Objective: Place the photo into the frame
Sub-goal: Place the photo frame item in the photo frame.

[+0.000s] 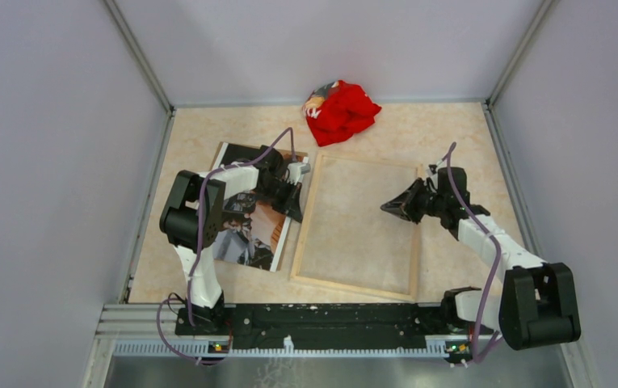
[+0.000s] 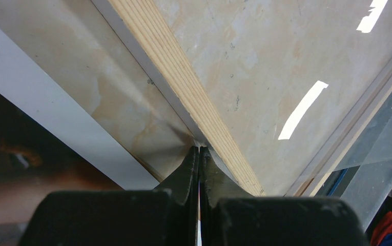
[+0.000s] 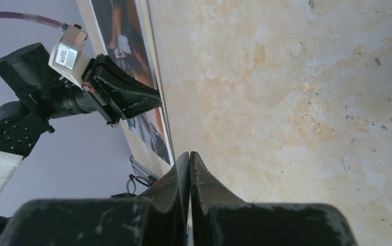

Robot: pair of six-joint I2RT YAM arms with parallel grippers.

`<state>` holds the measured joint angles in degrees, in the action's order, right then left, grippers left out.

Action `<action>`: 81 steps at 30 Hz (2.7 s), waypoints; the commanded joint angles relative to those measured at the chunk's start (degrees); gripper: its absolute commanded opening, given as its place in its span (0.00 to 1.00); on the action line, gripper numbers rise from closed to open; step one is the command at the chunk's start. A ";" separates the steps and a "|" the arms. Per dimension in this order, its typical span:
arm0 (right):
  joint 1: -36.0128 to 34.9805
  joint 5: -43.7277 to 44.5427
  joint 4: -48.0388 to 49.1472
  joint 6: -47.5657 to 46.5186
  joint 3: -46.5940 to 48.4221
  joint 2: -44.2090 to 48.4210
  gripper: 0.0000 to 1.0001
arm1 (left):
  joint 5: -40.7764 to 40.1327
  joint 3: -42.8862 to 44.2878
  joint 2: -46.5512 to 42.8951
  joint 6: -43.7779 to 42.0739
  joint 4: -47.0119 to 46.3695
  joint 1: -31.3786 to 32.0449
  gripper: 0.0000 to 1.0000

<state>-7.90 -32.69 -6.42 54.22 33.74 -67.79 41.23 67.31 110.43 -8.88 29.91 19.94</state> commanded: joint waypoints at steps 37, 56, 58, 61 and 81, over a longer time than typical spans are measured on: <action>3.95 -1.61 -12.62 -20.61 7.85 -11.74 0.38 | 1.79 1.92 -2.13 -0.03 0.23 0.29 0.00; 2.90 1.98 -7.73 -7.26 -9.48 8.01 0.69 | 2.66 1.07 -3.29 0.18 0.05 0.36 0.00; 2.89 1.41 -5.16 -5.69 -11.12 9.58 0.68 | 2.68 1.15 -3.36 0.18 0.01 0.36 0.00; 2.85 -0.62 0.72 -2.37 -13.64 9.25 0.65 | 2.67 1.25 -3.40 0.25 0.03 0.35 0.00; -3.35 15.61 16.88 3.69 -22.39 18.31 0.25 | 2.40 2.04 -3.01 0.24 0.48 0.36 0.00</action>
<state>-10.35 -21.67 6.07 57.23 11.92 -53.25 41.78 67.53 109.86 -8.88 30.22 19.99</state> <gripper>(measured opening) 0.320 0.006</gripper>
